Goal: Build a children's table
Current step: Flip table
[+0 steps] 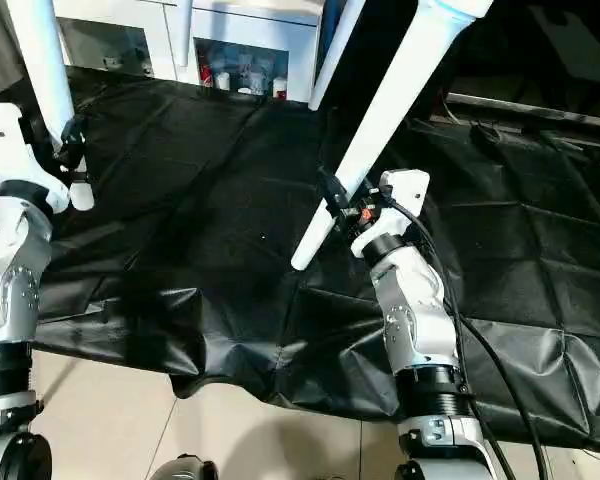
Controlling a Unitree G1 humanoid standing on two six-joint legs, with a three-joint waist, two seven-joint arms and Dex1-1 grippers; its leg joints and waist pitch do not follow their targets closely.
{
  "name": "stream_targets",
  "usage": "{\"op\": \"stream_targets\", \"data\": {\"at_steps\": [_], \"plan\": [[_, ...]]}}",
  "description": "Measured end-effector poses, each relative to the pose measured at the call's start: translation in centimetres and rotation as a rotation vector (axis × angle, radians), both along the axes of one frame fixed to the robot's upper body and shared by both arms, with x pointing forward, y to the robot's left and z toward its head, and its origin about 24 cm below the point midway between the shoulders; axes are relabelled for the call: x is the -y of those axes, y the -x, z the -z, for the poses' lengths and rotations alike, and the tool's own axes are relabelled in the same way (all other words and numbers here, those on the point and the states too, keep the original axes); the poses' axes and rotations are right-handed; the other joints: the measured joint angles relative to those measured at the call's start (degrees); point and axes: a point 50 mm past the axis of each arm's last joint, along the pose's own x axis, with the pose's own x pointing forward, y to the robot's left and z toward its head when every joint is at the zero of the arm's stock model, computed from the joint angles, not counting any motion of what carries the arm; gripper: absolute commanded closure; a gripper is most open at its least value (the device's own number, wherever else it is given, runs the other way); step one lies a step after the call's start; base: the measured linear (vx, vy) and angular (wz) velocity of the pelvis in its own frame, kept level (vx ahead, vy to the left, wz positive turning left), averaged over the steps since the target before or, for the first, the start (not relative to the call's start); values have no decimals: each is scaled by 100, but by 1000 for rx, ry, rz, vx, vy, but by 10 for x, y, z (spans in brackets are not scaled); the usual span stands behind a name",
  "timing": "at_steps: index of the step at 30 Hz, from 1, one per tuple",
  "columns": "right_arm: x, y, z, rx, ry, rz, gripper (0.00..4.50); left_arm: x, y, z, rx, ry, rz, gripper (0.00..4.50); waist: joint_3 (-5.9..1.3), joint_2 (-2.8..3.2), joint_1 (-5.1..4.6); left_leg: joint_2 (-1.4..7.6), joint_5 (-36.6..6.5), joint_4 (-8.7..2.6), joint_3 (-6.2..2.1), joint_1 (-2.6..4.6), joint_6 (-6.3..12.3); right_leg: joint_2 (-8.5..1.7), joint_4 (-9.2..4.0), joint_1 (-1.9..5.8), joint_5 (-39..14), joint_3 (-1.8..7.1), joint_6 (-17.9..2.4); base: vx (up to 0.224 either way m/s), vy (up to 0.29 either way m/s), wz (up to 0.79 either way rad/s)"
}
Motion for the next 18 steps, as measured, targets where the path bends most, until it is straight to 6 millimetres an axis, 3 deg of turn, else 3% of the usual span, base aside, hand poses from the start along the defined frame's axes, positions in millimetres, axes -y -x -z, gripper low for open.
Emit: {"op": "stream_targets", "data": {"at_steps": [18], "plan": [[1,27,-2,34,156,52,296,-7,19,46,-138,-15,1,291,-3,-4,9,-1,-1,-1,-4,23,0,0,-6,26,-4,0,6,0,0,0]]}}
